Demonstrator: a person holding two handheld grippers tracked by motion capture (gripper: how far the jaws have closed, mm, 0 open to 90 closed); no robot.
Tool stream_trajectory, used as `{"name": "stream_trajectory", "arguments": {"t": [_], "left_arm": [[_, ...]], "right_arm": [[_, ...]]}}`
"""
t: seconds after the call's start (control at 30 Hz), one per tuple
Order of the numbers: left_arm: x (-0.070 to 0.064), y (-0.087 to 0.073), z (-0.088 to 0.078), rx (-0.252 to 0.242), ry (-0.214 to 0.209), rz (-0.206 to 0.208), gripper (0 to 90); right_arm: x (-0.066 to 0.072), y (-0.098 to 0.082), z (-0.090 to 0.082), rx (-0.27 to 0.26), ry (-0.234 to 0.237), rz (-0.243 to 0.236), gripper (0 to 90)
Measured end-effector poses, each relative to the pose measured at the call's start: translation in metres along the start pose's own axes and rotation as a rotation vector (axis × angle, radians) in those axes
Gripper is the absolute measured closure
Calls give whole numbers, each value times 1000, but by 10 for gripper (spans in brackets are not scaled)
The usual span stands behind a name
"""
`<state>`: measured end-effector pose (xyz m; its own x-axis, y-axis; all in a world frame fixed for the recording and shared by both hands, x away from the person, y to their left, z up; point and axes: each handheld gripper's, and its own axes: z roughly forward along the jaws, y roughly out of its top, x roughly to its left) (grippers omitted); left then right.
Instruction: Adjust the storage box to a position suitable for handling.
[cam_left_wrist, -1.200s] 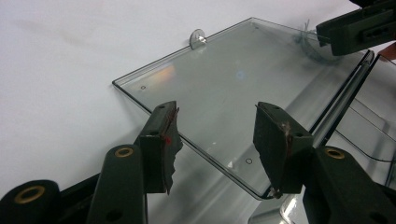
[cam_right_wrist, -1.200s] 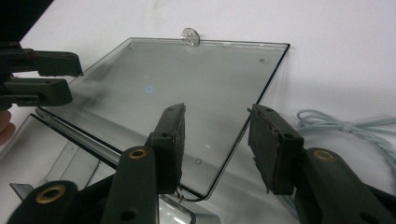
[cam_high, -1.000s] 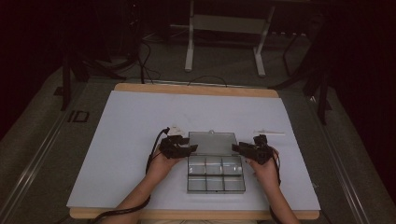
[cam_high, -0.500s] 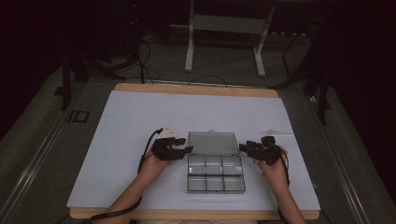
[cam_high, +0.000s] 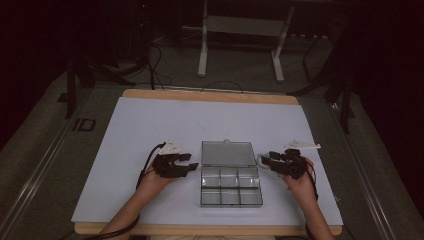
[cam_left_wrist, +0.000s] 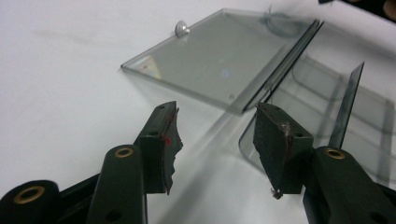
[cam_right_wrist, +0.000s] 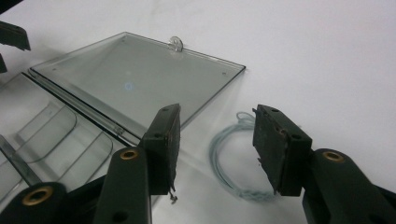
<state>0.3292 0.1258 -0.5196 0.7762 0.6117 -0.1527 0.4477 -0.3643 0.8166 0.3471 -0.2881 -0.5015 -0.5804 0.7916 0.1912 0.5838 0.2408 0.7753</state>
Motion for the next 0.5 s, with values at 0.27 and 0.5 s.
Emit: {"name": "stream_trajectory", "arguments": {"t": [0.27, 0.5], "left_arm": [[3, -15, -11, 19, -30, 9, 497], [5, -32, -21, 50, -46, -3, 367]], "right_arm": [[-6, -5, -4, 11, -10, -6, 469], [-8, -7, -11, 10, -22, -25, 442]]}}
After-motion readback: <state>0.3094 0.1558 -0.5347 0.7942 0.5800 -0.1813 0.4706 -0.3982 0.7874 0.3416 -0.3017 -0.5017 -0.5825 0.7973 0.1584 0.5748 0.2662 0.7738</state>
